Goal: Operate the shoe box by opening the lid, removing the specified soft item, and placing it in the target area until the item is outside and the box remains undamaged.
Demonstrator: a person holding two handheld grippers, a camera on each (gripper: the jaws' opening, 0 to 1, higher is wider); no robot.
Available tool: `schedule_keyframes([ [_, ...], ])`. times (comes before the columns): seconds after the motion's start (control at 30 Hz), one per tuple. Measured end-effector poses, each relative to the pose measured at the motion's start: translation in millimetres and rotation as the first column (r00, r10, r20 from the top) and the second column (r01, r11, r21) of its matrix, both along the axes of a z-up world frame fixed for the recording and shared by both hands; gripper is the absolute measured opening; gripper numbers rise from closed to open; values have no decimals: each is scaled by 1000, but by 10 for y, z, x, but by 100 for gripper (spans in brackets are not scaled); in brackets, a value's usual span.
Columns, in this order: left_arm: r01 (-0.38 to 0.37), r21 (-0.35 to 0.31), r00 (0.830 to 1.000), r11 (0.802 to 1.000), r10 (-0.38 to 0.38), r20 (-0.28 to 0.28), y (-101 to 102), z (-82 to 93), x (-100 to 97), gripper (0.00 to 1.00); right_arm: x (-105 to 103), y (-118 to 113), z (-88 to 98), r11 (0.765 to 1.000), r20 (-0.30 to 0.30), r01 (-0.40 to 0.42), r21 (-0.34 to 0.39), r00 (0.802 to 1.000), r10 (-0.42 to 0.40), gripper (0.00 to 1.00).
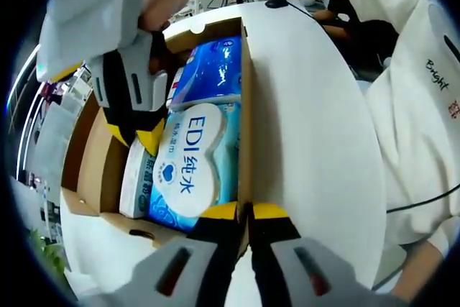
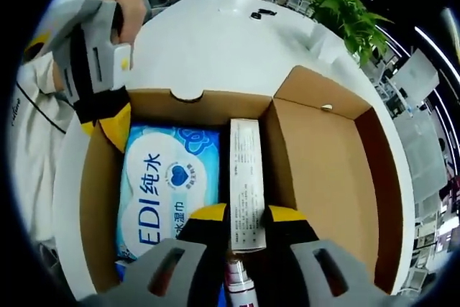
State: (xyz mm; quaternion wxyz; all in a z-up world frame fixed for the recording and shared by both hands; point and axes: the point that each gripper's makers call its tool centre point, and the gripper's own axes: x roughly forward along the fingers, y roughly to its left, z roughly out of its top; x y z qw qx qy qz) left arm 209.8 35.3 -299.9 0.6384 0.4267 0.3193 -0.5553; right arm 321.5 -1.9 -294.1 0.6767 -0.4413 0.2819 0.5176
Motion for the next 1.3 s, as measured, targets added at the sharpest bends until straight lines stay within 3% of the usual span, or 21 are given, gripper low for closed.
schedule_keyframes([
  [0.37,1,-2,1000,1000,-1,3,-3,0,0,4,-51,-26,199,999,50,-44,6,998,44,18],
  [0.57,1,-2,1000,1000,-1,5,-2,-1,-2,4,-49,-36,205,999,46,-41,15,998,41,18],
  [1.3,-2,-7,1000,1000,2,10,5,0,-10,4,-94,-310,531,997,119,-61,36,991,57,18],
])
